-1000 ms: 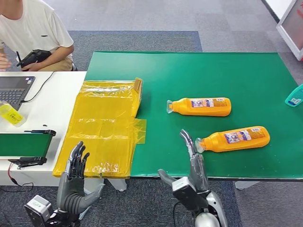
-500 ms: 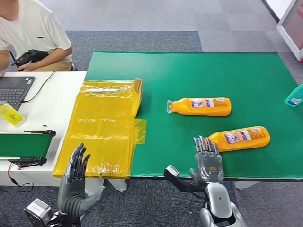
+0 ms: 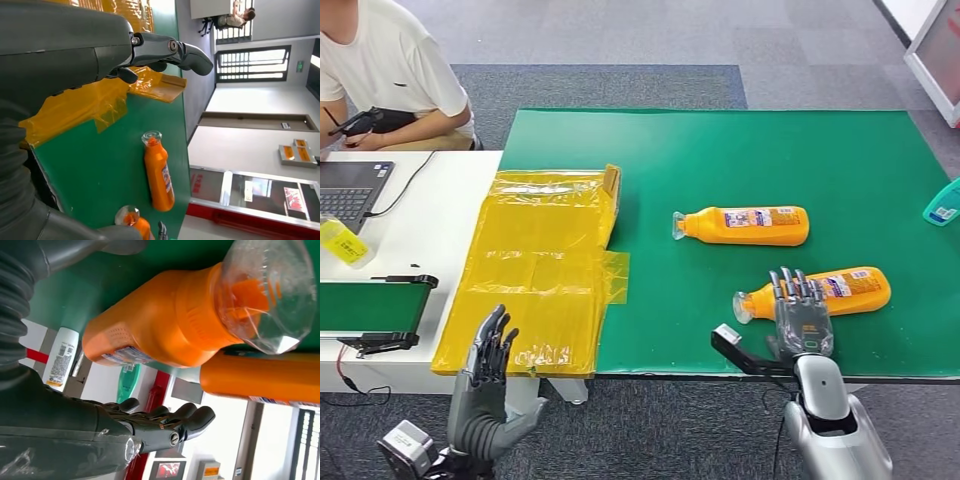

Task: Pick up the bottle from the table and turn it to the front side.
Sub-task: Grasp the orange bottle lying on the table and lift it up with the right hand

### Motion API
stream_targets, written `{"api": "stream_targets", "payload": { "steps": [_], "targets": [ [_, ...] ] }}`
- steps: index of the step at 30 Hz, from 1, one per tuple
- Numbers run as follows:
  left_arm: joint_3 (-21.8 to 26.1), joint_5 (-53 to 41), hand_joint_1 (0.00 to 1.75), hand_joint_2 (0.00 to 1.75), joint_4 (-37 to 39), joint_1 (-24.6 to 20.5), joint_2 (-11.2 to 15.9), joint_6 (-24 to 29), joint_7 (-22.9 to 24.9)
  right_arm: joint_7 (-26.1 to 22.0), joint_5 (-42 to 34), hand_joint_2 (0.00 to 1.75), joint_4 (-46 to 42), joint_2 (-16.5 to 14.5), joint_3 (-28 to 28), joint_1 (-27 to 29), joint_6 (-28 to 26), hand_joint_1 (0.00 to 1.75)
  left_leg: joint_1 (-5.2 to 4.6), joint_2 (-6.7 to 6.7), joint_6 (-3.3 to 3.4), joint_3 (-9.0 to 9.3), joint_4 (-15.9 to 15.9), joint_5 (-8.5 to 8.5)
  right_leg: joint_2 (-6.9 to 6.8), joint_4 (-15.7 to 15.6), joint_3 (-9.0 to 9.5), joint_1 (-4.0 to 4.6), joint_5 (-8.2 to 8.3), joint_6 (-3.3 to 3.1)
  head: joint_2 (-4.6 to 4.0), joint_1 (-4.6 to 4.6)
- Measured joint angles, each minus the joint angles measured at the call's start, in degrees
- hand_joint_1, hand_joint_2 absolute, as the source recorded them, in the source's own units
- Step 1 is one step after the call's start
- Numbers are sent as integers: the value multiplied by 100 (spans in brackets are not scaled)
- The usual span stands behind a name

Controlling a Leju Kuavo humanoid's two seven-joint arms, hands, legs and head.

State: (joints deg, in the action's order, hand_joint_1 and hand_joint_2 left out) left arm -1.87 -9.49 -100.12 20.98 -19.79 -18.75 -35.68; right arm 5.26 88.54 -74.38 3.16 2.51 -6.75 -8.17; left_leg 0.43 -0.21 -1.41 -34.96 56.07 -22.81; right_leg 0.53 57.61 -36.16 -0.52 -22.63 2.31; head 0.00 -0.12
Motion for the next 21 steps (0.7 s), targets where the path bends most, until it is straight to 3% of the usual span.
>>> {"api": "stream_targets", "payload": {
  "steps": [10,21],
  "targets": [
    [-49,66,0,175,89,-17,7,-86,-64,-22,-2,175,1140,512,-258,-782,172,0,-8,0,8,4,2,1,0,-1,4,-8,4,10,0,0],
    [-49,32,0,175,91,-15,8,-125,-82,-55,2,175,1470,812,-352,-958,297,0,-8,-1,15,8,3,0,-1,-3,15,-8,4,14,0,1]
  ]
}}
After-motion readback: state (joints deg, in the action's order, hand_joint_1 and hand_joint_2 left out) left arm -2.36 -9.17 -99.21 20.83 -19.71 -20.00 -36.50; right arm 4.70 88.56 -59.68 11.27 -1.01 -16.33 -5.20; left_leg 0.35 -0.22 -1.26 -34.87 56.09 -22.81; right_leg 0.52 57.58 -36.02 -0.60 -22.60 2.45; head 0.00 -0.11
